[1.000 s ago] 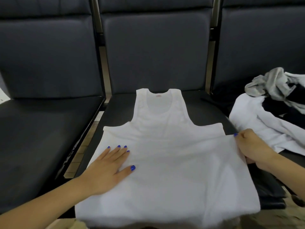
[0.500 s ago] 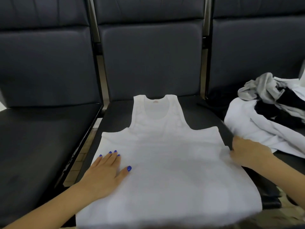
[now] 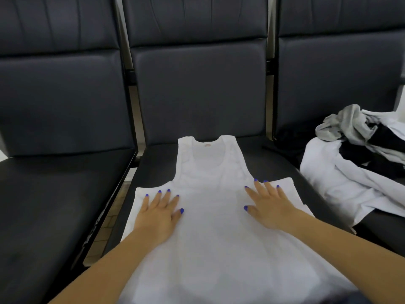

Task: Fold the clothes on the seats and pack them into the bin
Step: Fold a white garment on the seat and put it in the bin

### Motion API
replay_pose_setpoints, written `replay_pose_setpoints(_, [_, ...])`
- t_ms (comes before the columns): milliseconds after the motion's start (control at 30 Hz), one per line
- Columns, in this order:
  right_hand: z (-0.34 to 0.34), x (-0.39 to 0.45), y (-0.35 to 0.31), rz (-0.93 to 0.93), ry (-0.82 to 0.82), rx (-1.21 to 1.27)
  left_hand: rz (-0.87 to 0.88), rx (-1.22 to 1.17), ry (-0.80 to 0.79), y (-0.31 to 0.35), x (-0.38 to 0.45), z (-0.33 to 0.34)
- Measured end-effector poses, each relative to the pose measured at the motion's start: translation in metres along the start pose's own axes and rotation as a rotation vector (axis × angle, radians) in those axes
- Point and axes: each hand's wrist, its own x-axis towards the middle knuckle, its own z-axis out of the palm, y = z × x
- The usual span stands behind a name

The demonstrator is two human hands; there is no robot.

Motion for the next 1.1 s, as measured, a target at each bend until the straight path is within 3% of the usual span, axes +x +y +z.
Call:
replay_pose_setpoints(167, [0.009,0.004,0.038,0.136,0.051,-0.091,-0.181,0.044,0.083,-0.020,0.001,-0.001])
replay_pose_setpoints(333, [0.000,0.022,0.050,0.310,0.150,-0.053,-0.198,0.097,0.105,-0.040,0.014,-0.015])
replay_pose_setpoints(633, [-0.048,0.108,0.024,0.090,0.082,0.182,-0.234,-0.182,0.157,-0.040,0.114,-0.050])
replay_pose_setpoints(867, [-0.075,0.211,0.019,-0.070,0.198,0.504,-0.279,-0.437,0.270,-0.039,0.222,-0.054])
replay_pose_setpoints(1000, [-0.085,0.263,0.024,-0.042,0.255,0.539,-0.242,-0.487,0.241,-0.033,0.262,-0.058])
replay_pose_setpoints(1100, [-0.103,0.276,0.026,0.084,0.148,0.520,-0.161,-0.549,0.159,-0.033,0.281,-0.067])
